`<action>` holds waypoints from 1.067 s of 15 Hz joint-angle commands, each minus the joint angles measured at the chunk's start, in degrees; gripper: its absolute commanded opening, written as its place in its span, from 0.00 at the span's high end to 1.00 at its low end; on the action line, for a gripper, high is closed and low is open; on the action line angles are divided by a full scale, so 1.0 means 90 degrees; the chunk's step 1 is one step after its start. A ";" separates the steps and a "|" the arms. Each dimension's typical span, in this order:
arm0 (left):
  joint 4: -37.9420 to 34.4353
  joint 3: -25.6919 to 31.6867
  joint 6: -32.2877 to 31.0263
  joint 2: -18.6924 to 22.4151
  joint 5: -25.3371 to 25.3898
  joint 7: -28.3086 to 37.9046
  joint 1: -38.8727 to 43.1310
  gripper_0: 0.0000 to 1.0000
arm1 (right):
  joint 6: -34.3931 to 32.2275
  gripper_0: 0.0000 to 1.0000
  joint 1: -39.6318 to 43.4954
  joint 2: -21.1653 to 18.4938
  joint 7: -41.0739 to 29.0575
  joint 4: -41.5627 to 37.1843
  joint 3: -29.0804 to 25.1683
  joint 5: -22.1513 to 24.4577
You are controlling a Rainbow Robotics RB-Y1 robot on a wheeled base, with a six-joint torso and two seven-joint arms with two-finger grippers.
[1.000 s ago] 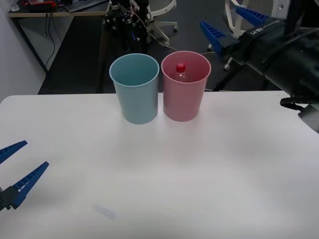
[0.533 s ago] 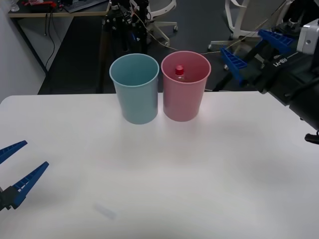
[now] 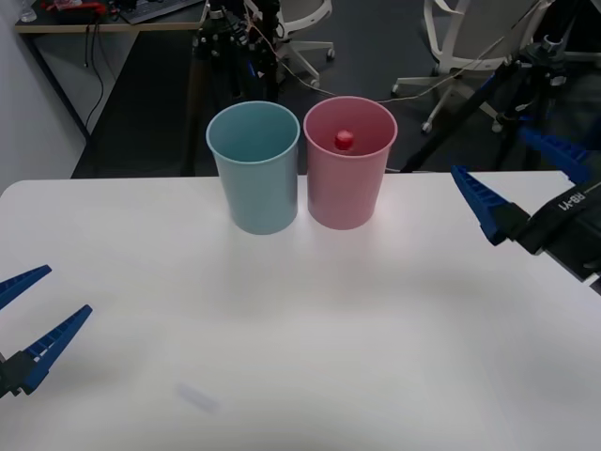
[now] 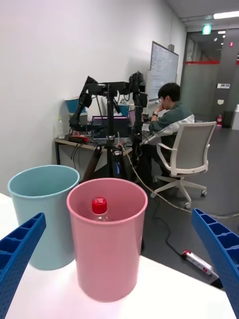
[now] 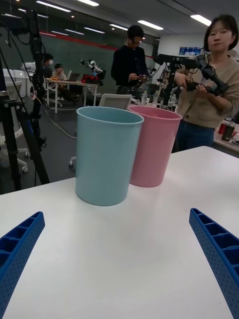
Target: Grasp the object on the table and drop it into the matching bin: aluminum can to the light blue bin, PET bottle to the pink bin.
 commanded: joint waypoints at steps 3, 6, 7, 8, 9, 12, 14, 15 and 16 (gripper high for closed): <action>0.0000 0.0000 0.0000 0.0000 0.0000 0.0000 0.0000 0.00 | -0.1693 0.00 0.0906 0.1080 -0.1166 0.0381 -0.0516 0.1706; 0.0000 0.0000 0.0000 0.0000 0.0000 0.0000 0.0000 0.00 | -0.2923 0.00 0.1218 0.1862 -0.1733 0.0743 -0.0975 0.2624; 0.0000 0.0000 0.0000 0.0000 0.0000 0.0000 0.0000 0.00 | -0.3343 0.00 0.1277 0.2145 -0.1762 0.0869 -0.1151 0.2907; 0.0000 0.0000 0.0000 0.0000 0.0000 0.0000 0.0000 0.00 | -0.3665 0.00 0.1335 0.2350 -0.1791 0.0987 -0.1268 0.3112; 0.0000 0.0000 0.0000 0.0000 0.0000 0.0000 0.0000 0.00 | -0.3988 0.00 0.1413 0.2594 -0.1811 0.1084 -0.1444 0.3337; 0.0000 0.0000 0.0000 0.0000 0.0000 0.0000 0.0000 0.00 | -0.4339 0.00 0.1804 0.2848 -0.1821 0.1143 -0.1669 0.3513; 0.0000 0.0000 0.0000 0.0000 0.0000 0.0000 0.0000 0.00 | -0.4378 0.00 0.1999 0.2877 -0.1821 0.1143 -0.1796 0.3503; 0.0000 0.0000 0.0000 0.0000 0.0000 0.0000 0.0000 0.00 | -0.4398 0.00 0.2058 0.2877 -0.1821 0.1143 -0.1844 0.3513; 0.0000 0.0000 0.0000 0.0000 0.0000 0.0000 0.0000 0.00 | -0.4427 0.00 0.2087 0.2877 -0.1821 0.1162 -0.1883 0.3503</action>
